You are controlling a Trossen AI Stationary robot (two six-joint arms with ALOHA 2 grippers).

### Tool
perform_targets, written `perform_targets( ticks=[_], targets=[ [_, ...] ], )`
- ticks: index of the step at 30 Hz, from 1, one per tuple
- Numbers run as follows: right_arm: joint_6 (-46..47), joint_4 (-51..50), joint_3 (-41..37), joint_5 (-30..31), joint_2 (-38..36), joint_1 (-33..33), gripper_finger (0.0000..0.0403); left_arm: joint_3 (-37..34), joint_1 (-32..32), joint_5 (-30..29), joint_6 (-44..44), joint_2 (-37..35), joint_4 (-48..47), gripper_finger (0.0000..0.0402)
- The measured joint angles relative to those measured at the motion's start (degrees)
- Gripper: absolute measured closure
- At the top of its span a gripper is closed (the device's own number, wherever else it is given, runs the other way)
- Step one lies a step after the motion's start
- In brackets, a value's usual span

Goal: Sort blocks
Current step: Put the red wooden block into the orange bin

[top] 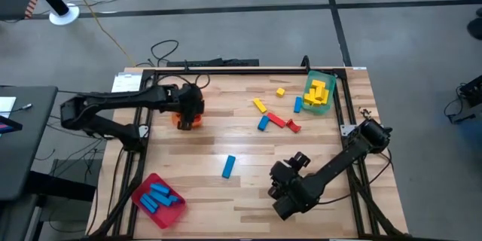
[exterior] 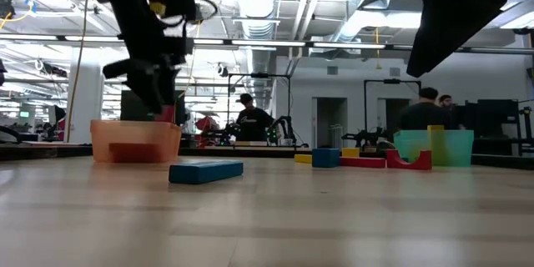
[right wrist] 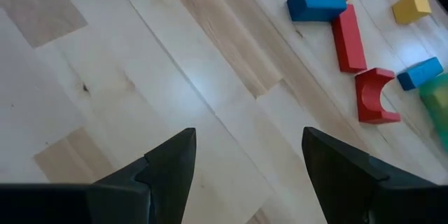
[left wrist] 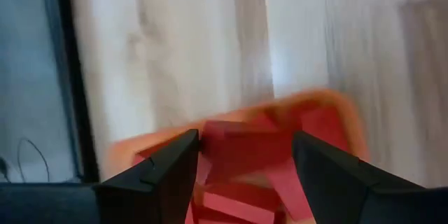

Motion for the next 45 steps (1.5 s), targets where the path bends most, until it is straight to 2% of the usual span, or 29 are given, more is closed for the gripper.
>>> perform_targets(
  ticks=[5, 11, 15, 18, 25, 31, 35, 40, 45],
  targets=[
    [0.01, 0.1, 0.0, 0.15, 0.01, 0.26, 0.0127, -0.1, -0.08, 0.33, 0.87, 3.42, 0.27, 0.0193],
    [0.02, 0.07, -0.02, 0.99, 0.01, 0.37, 0.0127, -0.11, -0.06, -0.29, 2.02, 4.56, -0.31, 0.0279],
    [0.02, -0.06, -0.02, 1.18, 0.01, 0.37, 0.0127, -0.1, -0.05, -4.54, 1.7, 4.34, -0.46, 0.0334],
    [0.22, -1.18, -0.02, 1.2, 0.01, 0.37, 0.0127, 0.2, -0.11, -6.77, 0.38, 3.35, -1.06, 0.0357],
    [2.48, -8.73, -0.02, 1.29, 0.01, -0.05, 0.0127, 3.61, -3.63, -6.08, -6.66, -1.41, -1.17, 0.0365],
    [2.12, -12.93, -0.1, 1.33, 0.01, -3.27, 0.0129, 5.79, -10.99, 6.08, -12.33, -5.7, 1.26, 0.0366],
    [-4.8, -8.58, -1.87, 1.3, 0.01, -7.52, 0.0134, 5.81, -17.92, 10.86, -15.28, -6.67, 4.84, 0.0366],
    [-14.15, 0.69, -6.95, -0.24, -2.14, -13.77, 0.0139, 5.3, -26.84, 10.94, -17.36, -6.65, 9.36, 0.0366],
    [-21.34, 8.53, -13.53, -1.79, -7.97, -19.85, 0.0143, 4.74, -33.88, 10.93, -18.49, -6.63, 12.82, 0.0366]
  ],
)
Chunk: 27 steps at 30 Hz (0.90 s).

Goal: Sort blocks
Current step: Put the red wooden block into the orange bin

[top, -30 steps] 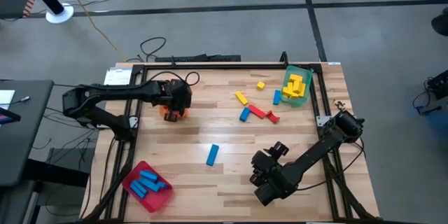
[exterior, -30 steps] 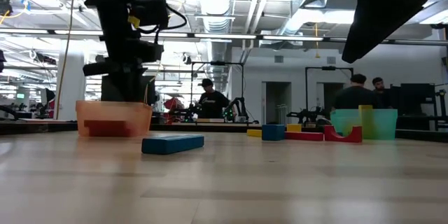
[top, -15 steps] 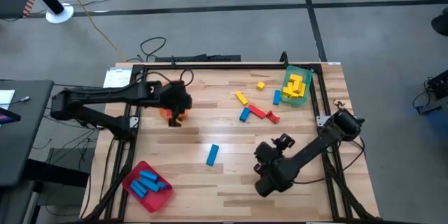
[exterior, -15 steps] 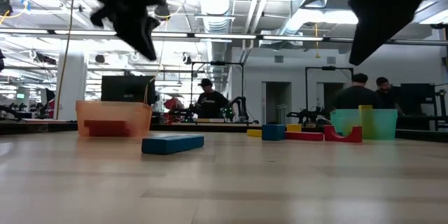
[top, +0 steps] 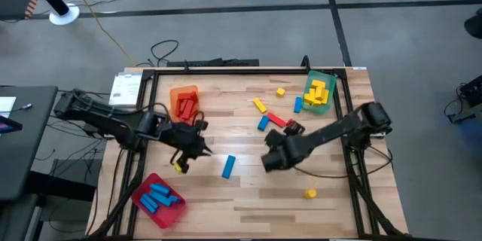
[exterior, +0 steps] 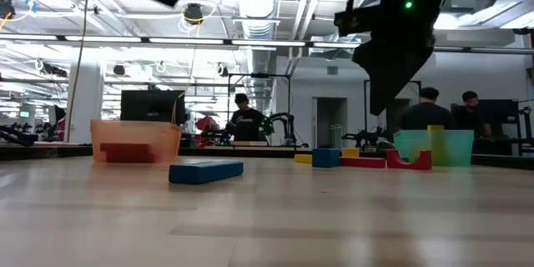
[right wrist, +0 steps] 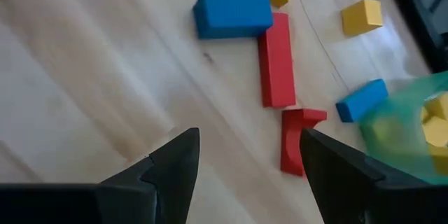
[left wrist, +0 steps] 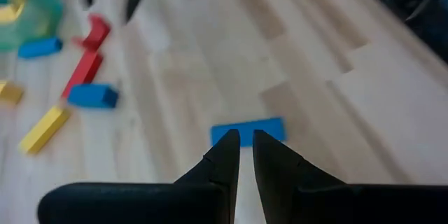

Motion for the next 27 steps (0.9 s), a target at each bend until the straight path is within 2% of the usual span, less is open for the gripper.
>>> perform_targets(
  ticks=[3, 9, 12, 18, 23, 27],
  targets=[
    [-5.04, 7.11, -5.23, -2.03, -5.33, -3.95, 0.0143, 0.0, -3.07, 0.0, -0.27, 0.0, 1.95, 0.0366],
    [-17.34, 24.37, -17.37, -13.33, -15.7, -13.55, 0.0143, -0.02, -7.51, -0.05, 0.76, 1.38, 6.05, 0.0366],
    [-21.64, 28.44, -21.59, -16.46, -18.63, -18.11, 0.0143, 0.0, -8.29, 0.0, 2.43, 3.97, 8.43, 0.0366],
    [-27.09, 30.23, -25.23, -20.01, -19.25, -24.44, 0.0143, -0.07, -9.21, 0.03, 3.45, 11.24, 9.13, 0.0366],
    [-31.58, 33.81, -25.53, -23.88, -17.12, -27.52, 0.0143, -0.07, -9.21, 0.04, 3.06, 17.42, 10.45, 0.0363],
    [-34.34, 36.64, -25.53, -24.67, -17.13, -29.74, 0.0143, -0.07, -9.21, 0.07, 0.75, 20.52, 11.32, 0.0349]
  ],
)
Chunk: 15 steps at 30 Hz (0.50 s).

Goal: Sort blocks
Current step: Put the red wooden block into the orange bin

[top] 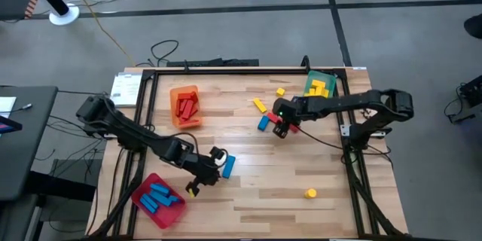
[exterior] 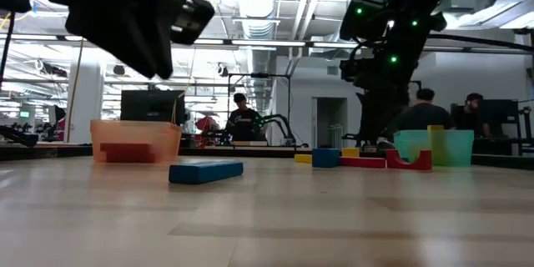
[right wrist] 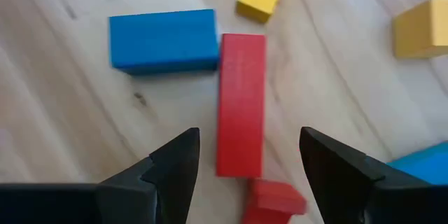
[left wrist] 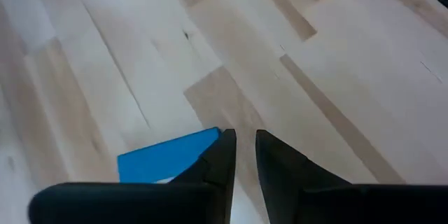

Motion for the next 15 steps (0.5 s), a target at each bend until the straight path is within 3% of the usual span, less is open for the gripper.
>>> perform_targets(
  ticks=[11, 15],
  targets=[
    [-2.74, 0.66, 0.02, -3.06, 0.0, -3.77, 0.0142, 0.0, -0.5, 3.45, -3.8, 0.94, 1.77, 0.0245],
    [-3.29, 1.23, 0.02, -5.38, 0.0, -3.75, 0.0142, 0.0, -0.55, 7.82, -4.54, 0.94, 2.36, 0.0219]
  ],
)
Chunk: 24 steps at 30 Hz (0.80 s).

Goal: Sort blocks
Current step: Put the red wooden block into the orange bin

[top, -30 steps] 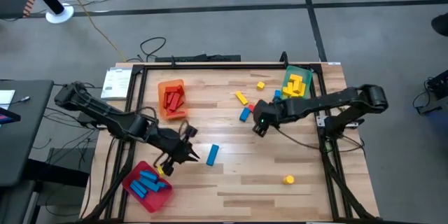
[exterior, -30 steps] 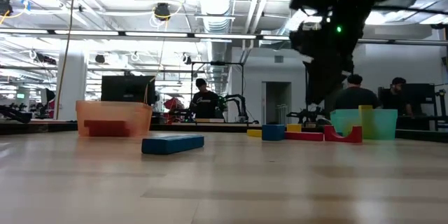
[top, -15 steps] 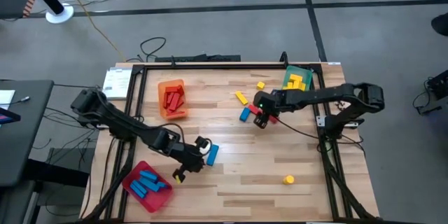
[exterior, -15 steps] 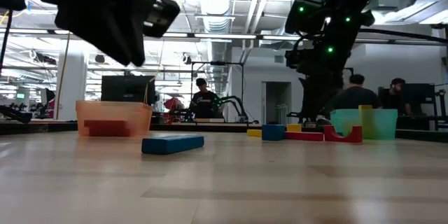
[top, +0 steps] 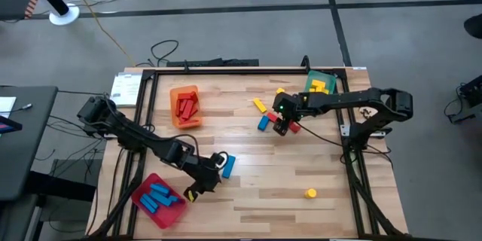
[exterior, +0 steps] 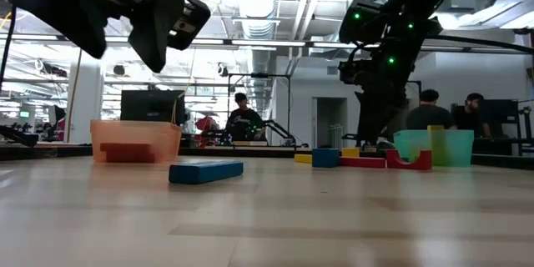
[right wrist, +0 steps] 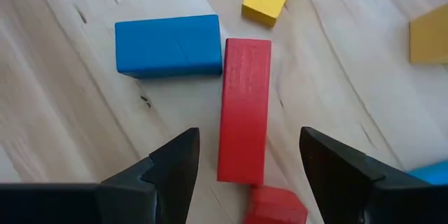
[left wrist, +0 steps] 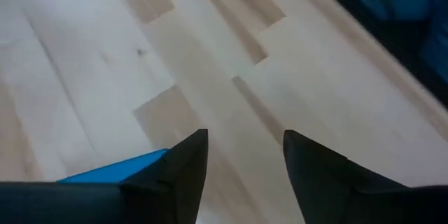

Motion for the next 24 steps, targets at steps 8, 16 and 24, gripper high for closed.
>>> perform_targets(
  ticks=[8, 16, 24],
  targets=[
    [-0.64, 1.09, 0.0, -0.93, 0.02, -0.47, 0.0142, 0.0, -1.29, 1.08, 0.17, 0.0, 2.1, 0.021],
    [-0.19, 3.9, -4.24, -1.76, 0.04, -2.04, 0.0142, 0.0, -2.53, 1.01, -0.46, 0.0, 3.91, 0.021],
    [1.47, 9.66, -8.41, -1.76, 0.02, -1.96, 0.0142, 0.0, -3.48, 0.86, -0.54, 0.0, 5.63, 0.021]
  ],
)
